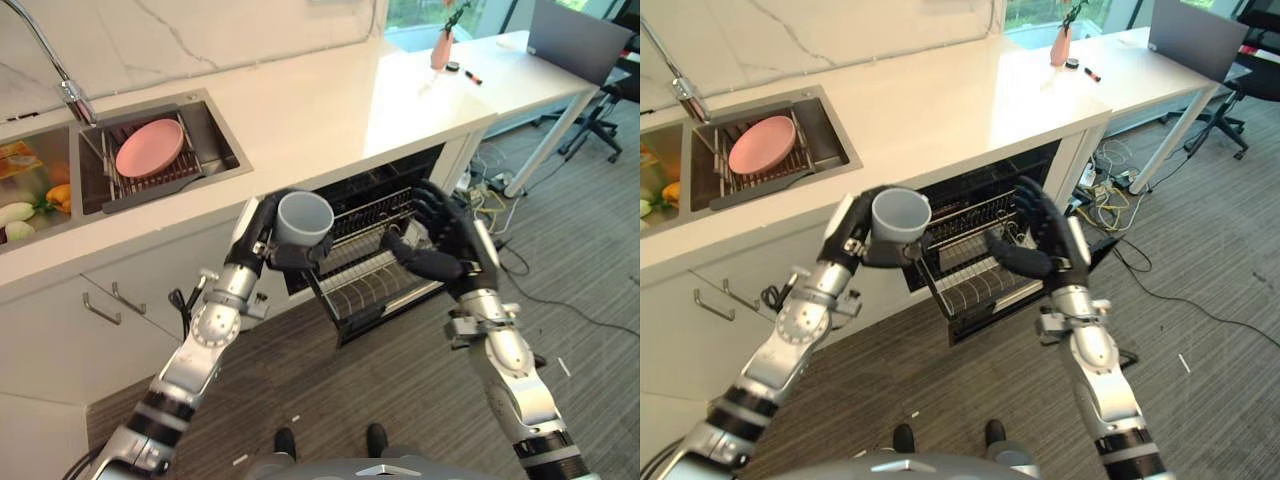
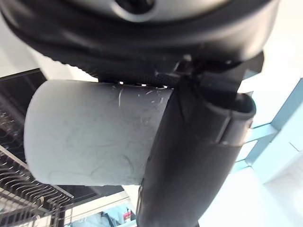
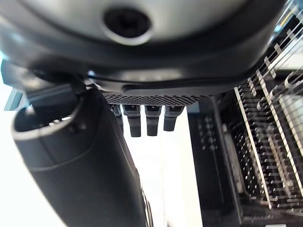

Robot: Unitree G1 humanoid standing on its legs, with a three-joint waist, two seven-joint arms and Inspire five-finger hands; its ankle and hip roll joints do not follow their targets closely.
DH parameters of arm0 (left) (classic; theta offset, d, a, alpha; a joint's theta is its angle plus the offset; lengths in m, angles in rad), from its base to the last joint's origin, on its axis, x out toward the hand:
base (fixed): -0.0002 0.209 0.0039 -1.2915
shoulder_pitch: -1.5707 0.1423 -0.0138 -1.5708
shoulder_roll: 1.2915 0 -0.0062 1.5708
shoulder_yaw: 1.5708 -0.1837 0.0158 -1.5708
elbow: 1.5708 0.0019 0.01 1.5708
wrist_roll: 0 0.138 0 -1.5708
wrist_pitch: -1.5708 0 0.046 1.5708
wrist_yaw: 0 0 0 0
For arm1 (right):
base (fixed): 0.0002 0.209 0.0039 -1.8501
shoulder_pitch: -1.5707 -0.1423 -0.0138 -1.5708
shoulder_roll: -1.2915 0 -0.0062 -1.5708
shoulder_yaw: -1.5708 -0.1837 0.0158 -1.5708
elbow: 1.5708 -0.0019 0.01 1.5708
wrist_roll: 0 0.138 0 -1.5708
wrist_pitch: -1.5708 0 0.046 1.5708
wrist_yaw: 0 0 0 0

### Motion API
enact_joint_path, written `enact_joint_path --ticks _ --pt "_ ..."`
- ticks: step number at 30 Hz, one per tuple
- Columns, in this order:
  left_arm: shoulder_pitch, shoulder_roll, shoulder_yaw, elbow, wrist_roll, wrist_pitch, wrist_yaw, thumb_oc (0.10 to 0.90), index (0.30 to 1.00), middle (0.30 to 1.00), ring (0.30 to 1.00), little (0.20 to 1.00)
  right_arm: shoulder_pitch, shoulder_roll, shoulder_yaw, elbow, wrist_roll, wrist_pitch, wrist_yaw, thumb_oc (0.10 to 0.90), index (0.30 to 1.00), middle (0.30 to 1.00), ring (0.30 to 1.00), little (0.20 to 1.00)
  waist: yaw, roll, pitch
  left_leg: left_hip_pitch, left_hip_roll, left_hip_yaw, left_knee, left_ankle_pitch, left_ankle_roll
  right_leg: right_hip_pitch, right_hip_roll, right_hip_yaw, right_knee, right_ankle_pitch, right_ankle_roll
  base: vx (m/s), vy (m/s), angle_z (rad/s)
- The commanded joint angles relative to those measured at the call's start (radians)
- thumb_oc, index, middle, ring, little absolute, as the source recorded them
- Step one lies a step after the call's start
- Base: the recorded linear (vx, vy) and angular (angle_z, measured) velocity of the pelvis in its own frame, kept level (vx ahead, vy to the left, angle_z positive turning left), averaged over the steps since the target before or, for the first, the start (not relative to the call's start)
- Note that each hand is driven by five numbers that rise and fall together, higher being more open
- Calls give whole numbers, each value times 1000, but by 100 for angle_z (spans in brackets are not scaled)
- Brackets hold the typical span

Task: Place the dishes in the dishwasher.

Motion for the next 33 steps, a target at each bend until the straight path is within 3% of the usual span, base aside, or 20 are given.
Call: enact_joint_path --ticks 1,6,12,17,26,33 --pt "-191 0 -41 10 100 -99 87 400 300 300 300 300 -130 -15 -18 -123 96 -93 23 800 900 900 900 900 14 -17 -111 -4 47 20 6 -55 -42 3 -23 -18 58 -61 78 16 68 -11" --pt "-299 -24 -59 69 108 -92 146 400 300 300 300 300 -227 10 83 -152 145 -79 38 800 900 900 900 900 4 -8 -123 25 51 68 6 -74 -39 -1 -33 25 16 -40 91 18 33 -28" --pt "-302 -49 -71 48 138 -86 153 400 300 300 300 300 -230 3 84 -161 114 -70 26 800 900 900 900 900 -4 1 -125 42 52 61 6 -77 -42 29 -38 2 9 -51 87 42 -4 -12" --pt "-286 -24 -84 -7 305 -73 163 400 300 300 300 300 -227 12 56 -166 64 -80 -19 800 900 900 900 900 -3 12 -123 38 56 57 6 -66 -42 28 -33 -1 5 -45 83 -7 -23 1" --pt "-239 -8 -96 -146 473 -74 178 400 300 300 300 300 -232 -1 34 -178 -160 -76 -114 800 900 900 900 900 18 14 -121 28 58 36 6 -63 -39 31 -31 -18 3 -47 82 0 0 0" --pt "-224 -16 -115 -175 469 -63 155 400 300 300 300 300 -220 -10 66 -167 -91 -38 -92 800 900 900 900 900 28 8 -124 23 53 20 6 -62 -38 38 -36 -34 3 -51 80 -4 -10 9"
